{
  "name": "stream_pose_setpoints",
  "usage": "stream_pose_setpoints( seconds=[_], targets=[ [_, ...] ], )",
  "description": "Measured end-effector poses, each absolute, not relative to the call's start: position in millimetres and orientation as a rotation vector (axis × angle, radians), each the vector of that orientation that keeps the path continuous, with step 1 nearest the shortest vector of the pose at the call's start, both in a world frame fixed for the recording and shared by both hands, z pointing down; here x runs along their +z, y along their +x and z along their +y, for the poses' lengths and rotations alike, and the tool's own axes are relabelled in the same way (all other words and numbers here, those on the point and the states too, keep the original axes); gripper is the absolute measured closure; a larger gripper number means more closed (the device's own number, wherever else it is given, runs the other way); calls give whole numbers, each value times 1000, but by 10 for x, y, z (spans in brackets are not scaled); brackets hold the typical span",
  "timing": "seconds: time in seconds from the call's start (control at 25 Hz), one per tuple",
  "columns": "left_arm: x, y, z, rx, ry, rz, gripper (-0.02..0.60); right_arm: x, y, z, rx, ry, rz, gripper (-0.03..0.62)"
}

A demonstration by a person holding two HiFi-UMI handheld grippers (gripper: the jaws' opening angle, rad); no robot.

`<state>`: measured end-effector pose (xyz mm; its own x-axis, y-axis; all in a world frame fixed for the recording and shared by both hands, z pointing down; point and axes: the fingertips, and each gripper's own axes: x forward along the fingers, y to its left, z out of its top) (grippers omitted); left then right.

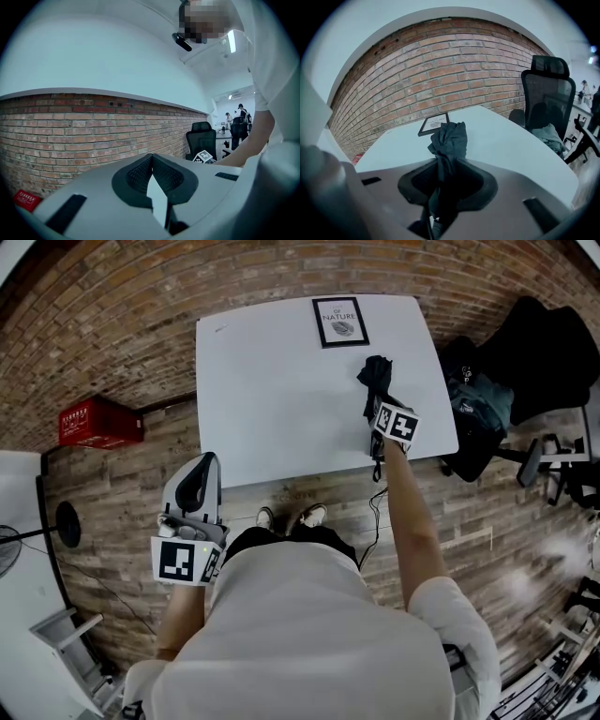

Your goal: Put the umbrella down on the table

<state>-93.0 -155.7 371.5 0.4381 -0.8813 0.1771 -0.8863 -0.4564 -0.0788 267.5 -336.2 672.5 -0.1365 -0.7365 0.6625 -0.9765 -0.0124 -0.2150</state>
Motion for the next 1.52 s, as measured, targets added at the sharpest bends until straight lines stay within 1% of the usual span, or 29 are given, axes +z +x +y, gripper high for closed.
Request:
stream_pose_setpoints(
  seconds=[0.36,0.52,0.56,0.68,0.88,0.96,1.16,1.52],
  targets=[
    [3743,-1004,-1493,294,2617,-1646,558,6746,2651,-3302,848,1822,-1922,473],
    [3736,-1042,-1478,285,2612,-1656,558,6824,2683,-3261,902,1852,-1920,430],
    [3734,-1052,-1474,285,2611,-1656,558,6848,2688,-3246,937,1864,-1929,430],
    [3739,-1081,-1453,288,2607,-1654,558,6934,2694,-3204,1003,1864,-1936,368],
    [3775,-1114,-1438,299,2603,-1645,558,6923,2683,-3231,992,1856,-1940,259],
    [3782,-1104,-1446,301,2604,-1638,558,6918,2687,-3220,986,1856,-1926,241],
    [3826,-1079,-1433,291,2616,-1603,558,6870,2744,-3151,1000,1862,-1911,229],
    [3837,-1028,-1480,206,2677,-1506,558,6598,2762,-2938,990,1915,-1916,230]
  ],
)
